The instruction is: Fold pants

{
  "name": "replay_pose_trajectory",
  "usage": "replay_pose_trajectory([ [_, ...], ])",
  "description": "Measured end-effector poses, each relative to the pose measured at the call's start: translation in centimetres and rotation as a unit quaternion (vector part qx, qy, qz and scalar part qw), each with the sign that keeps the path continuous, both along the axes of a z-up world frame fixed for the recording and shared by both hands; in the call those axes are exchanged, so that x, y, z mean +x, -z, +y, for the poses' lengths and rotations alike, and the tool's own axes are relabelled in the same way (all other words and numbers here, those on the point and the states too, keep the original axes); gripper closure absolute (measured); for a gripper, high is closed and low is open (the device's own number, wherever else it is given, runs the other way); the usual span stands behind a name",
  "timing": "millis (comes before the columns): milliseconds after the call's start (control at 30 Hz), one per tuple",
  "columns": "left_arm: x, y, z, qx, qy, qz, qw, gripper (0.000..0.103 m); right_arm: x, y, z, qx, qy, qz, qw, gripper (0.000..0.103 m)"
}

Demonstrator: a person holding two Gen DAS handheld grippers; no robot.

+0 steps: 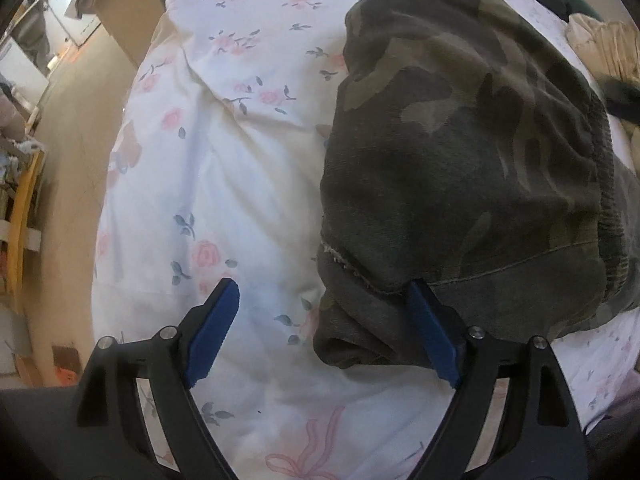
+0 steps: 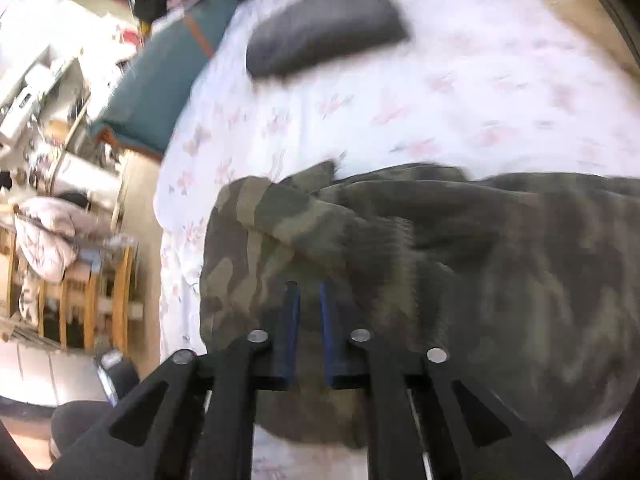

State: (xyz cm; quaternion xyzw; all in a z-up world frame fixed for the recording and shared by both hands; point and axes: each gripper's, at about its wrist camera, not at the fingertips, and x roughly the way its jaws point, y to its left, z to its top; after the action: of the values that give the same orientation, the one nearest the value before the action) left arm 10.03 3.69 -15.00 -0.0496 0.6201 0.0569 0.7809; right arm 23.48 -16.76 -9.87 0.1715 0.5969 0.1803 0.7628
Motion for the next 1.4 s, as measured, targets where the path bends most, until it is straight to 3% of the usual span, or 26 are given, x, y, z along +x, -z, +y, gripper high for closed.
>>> replay_pose_trajectory([
  [100,0.1,0.2,0.0,-0.007,0.0,0.007,1.0,0.019,3.9,4.4,1.9,-0.054,-0.008,0.031,0.998,0.103],
  [167,0.2,0.5,0.1,-0.015,0.0,0.011,0.9998,0.019,5.8,7.3,1.6,-0.078,0.005,0.045,0.996,0.103],
  [267,0.2,0.6,-0.2,-0.015,0.008,0.012,0.9998,0.019,6.4,9.3,1.6,-0.099,0.018,0.042,0.994,0.103],
  [400,0.1,0.1,-0.4,-0.011,0.0,0.016,0.9998,0.02,5.7,8.3,1.8,-0.097,0.013,0.033,0.995,0.103],
  [567,-0.2,-2.7,-0.9,-0.011,0.011,-0.022,0.9997,0.021,0.6,1.2,2.1,-0.069,-0.033,-0.022,0.997,0.101],
  [633,-0.3,-3.2,-1.5,-0.013,0.02,-0.029,0.9993,0.021,-2.3,-0.1,2.0,-0.063,-0.047,-0.016,0.997,0.101],
  [700,-0.1,-2.7,-1.7,-0.018,0.019,-0.02,0.9995,0.021,-4.5,0.8,2.3,-0.071,-0.053,0.01,0.996,0.101],
  [800,0.2,-1.6,-1.9,-0.007,0.021,-0.009,0.9997,0.02,-6.4,4.9,1.7,-0.139,-0.041,0.042,0.989,0.103],
  [900,0.3,-0.5,-1.6,-0.016,0.025,0.006,0.9995,0.02,-6.5,8.4,1.4,-0.123,-0.023,0.051,0.991,0.103],
  [1033,0.4,-1.9,-1.1,-0.012,0.026,-0.007,0.9996,0.02,-7.2,6.3,1.3,-0.111,-0.009,0.033,0.993,0.103],
  [1067,0.3,-2.8,-0.7,-0.017,0.017,-0.019,0.9995,0.02,-8.1,5.0,1.0,-0.094,0.001,0.021,0.995,0.096],
  [1133,0.3,-4.3,0.5,-0.022,0.002,-0.04,0.9989,0.02,-9.8,3.0,0.4,-0.069,0.018,0.005,0.997,0.092],
  [1167,0.3,-5.1,1.0,-0.021,-0.007,-0.05,0.9985,0.02,-10.5,2.5,0.0,-0.052,0.027,0.004,0.998,0.083],
  [1200,0.3,-5.8,1.7,-0.021,-0.018,-0.061,0.9977,0.02,-11.8,2.3,-0.5,-0.012,0.049,0.011,0.999,0.056],
  [1233,0.5,-6.6,2.4,-0.02,-0.031,-0.073,0.9967,0.02,-13.0,2.4,-1.1,0.025,0.075,0.022,0.997,0.04],
  [1267,0.6,-7.3,3.1,-0.02,-0.04,-0.081,0.9957,0.02,-14.6,2.9,-1.6,0.069,0.108,0.04,0.991,0.015],
  [1333,1.1,-8.3,4.5,-0.024,-0.058,-0.093,0.9937,0.02,-17.3,5.2,-1.5,0.149,0.15,0.071,0.975,0.013],
  [1400,1.3,-8.9,5.7,-0.034,-0.073,-0.098,0.9919,0.02,-19.2,8.3,-1.1,0.224,0.207,0.103,0.947,0.013],
])
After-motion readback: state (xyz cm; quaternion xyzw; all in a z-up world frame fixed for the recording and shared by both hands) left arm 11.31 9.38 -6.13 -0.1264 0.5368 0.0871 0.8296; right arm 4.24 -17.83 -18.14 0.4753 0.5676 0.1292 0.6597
